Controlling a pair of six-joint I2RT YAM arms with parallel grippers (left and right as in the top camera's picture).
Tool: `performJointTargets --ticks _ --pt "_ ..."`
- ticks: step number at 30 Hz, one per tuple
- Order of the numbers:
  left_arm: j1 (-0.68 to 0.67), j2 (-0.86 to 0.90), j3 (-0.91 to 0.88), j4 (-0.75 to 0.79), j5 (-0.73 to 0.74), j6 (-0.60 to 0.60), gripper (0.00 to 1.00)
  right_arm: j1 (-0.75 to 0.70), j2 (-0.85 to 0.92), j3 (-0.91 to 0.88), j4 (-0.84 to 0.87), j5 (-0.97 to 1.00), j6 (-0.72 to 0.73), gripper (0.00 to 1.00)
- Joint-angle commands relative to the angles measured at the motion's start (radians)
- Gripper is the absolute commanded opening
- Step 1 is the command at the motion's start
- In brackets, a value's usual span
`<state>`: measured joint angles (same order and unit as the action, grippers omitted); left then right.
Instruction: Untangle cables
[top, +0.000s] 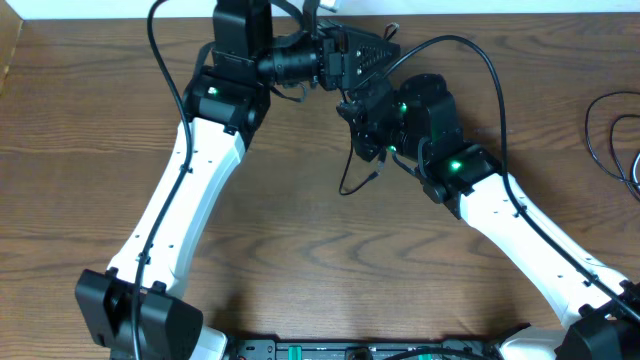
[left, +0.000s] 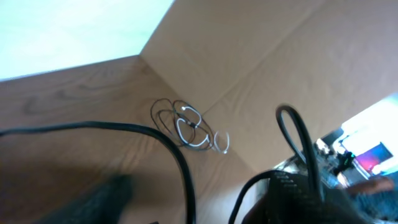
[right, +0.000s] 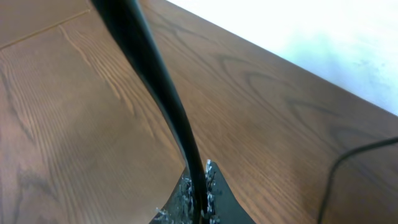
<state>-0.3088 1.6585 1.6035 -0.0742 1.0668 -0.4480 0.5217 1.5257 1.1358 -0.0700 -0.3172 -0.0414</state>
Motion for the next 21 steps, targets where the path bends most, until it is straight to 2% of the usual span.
performJointTargets --ticks 1,4,5,9,12,17,21 --pt "0.051 -0.017 0.014 0.003 -0.035 0.001 0.88 -0.002 -0.014 0.004 -0.017 0.009 0.019 0.01" --pt "0.090 -0.017 0.014 0.000 -0.052 0.001 0.93 -0.017 -0.029 0.004 -0.054 0.055 0.019 0.01" --pt "0.103 -0.017 0.014 -0.005 -0.061 0.001 0.98 -0.023 -0.034 0.004 -0.071 0.072 0.019 0.01" --pt "0.156 -0.017 0.014 -0.077 -0.132 0.001 0.99 -0.063 -0.052 0.004 -0.130 0.087 0.018 0.01" --pt "0.195 -0.017 0.014 -0.189 -0.182 0.015 0.99 -0.105 -0.067 0.004 -0.158 0.087 0.018 0.01" --pt "0.243 -0.017 0.014 -0.434 -0.305 0.130 0.99 -0.244 -0.122 0.004 -0.180 0.087 0.017 0.01" --pt "0.251 -0.017 0.014 -0.591 -0.352 0.255 1.00 -0.396 -0.158 0.007 -0.161 0.086 -0.042 0.01"
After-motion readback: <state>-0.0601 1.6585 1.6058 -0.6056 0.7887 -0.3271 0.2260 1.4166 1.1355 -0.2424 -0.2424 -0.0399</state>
